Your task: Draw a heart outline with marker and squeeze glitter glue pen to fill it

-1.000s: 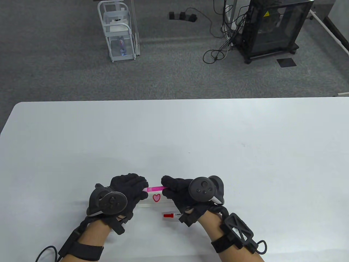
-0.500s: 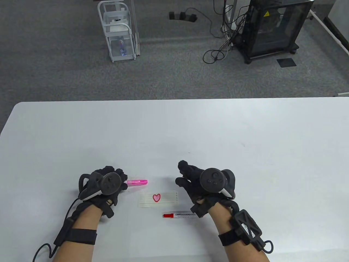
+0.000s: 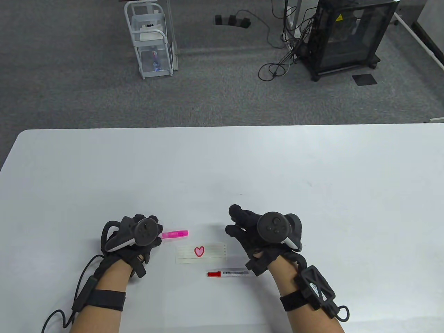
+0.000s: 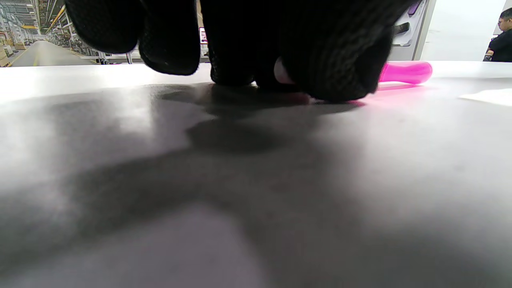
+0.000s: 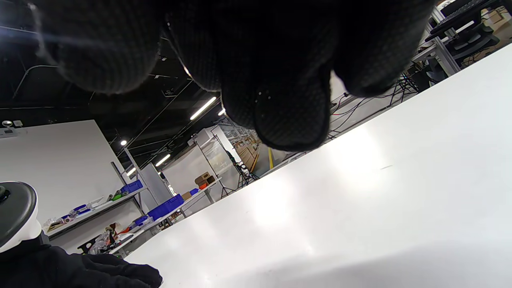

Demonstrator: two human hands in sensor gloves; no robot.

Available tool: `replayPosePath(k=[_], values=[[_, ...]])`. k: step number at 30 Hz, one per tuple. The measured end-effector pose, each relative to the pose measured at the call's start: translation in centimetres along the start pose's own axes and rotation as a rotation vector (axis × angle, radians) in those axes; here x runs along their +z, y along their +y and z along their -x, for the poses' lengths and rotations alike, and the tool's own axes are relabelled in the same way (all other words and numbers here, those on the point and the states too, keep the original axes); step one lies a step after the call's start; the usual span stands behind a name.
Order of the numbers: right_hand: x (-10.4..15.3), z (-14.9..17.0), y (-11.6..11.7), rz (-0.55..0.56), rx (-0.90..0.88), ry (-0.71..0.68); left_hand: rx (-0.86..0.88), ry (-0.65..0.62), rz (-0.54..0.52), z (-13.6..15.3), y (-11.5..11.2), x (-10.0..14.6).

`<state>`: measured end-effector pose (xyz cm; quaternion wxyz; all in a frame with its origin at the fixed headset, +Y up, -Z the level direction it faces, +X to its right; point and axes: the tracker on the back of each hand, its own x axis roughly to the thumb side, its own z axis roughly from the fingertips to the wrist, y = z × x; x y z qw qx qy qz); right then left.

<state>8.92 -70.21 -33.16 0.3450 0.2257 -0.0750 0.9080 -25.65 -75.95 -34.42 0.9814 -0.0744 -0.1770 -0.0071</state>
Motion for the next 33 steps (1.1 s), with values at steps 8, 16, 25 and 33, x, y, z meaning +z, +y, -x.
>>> replayPosePath(k=[8,16,25,33], values=[[0.0,0.0,0.0,-0.018,-0.004,0.001,0.006,-0.012,0.02,0.1,-0.1,0.0],[0.0,0.2,-0.2,-0.02,0.003,0.008,0.052,-0.033,0.043,0.5,-0.2,0.1],[0.1,-0.6,-0.6,-0.004,0.055,-0.027,0.301,-0.11,-0.298,0.8,4.9,3.8],[0.6,-2.5,-0.1,-0.036,0.298,-0.091,0.334,-0.106,-0.231,0.3,5.1,4.3]])
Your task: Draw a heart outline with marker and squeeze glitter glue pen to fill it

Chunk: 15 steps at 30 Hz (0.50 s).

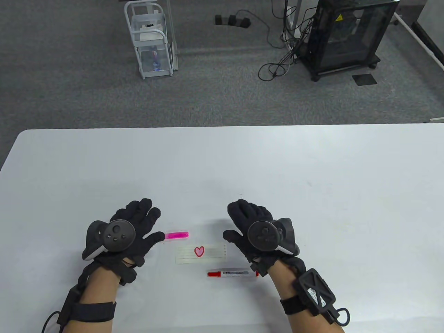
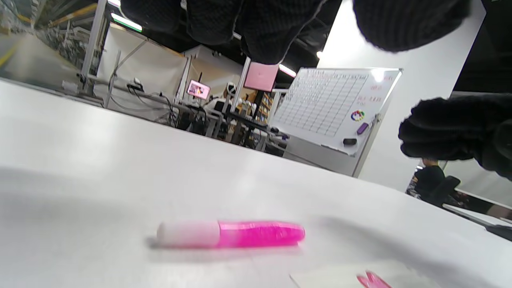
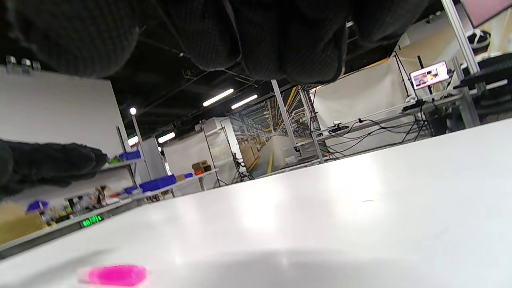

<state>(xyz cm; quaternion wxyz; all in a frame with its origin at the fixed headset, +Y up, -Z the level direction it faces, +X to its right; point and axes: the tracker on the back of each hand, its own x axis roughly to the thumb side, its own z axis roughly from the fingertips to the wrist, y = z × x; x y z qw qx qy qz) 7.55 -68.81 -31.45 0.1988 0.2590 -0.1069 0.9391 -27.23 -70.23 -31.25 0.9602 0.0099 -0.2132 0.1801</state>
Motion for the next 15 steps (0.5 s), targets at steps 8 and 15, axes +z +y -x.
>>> replayPosePath(k=[8,15], values=[[-0.1,0.4,1.3,-0.076,0.106,0.014,-0.02,-0.013,0.028,-0.5,-0.8,-0.2],[-0.1,0.9,1.4,-0.076,0.094,0.021,-0.021,-0.005,0.039,-0.7,-1.2,-0.1]])
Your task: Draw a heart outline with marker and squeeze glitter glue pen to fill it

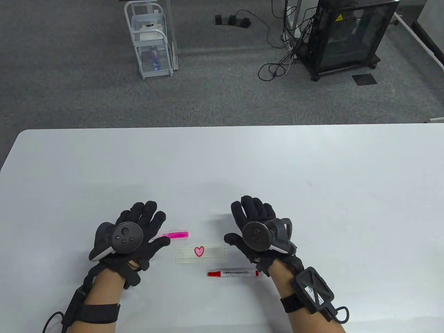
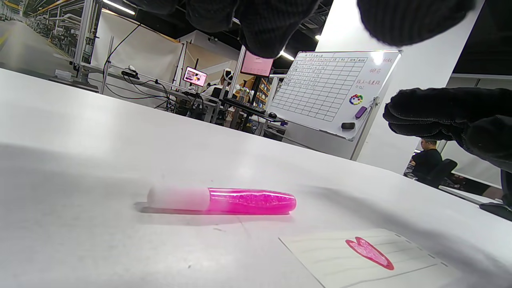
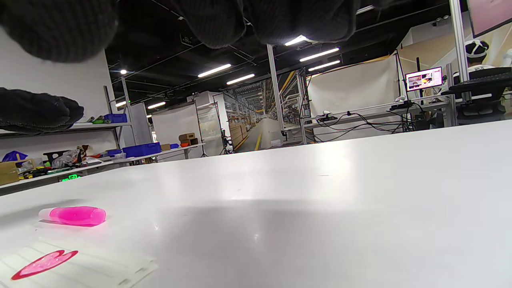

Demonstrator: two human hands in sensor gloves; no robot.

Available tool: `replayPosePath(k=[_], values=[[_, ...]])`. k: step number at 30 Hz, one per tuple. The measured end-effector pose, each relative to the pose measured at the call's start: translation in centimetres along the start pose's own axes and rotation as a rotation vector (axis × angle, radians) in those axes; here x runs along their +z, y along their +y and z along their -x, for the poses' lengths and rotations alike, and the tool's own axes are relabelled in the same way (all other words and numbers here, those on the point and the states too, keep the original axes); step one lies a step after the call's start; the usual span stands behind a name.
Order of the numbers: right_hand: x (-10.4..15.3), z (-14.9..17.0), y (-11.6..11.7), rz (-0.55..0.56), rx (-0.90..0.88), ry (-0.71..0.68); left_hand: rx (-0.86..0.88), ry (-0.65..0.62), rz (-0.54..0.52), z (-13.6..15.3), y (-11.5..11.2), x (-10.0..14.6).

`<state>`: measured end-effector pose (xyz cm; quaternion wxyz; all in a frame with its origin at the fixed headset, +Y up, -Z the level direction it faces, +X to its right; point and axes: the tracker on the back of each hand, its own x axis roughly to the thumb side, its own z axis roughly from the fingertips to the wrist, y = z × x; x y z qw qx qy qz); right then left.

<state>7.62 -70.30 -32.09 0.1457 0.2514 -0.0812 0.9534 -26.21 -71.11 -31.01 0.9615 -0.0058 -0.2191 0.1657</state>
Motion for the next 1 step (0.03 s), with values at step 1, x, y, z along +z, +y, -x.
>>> replayPosePath(k=[1], values=[[0.02,0.08,-0.04,0.002,-0.002,0.002,-0.005,0.001,0.004,-0.03,-0.04,-0.01]])
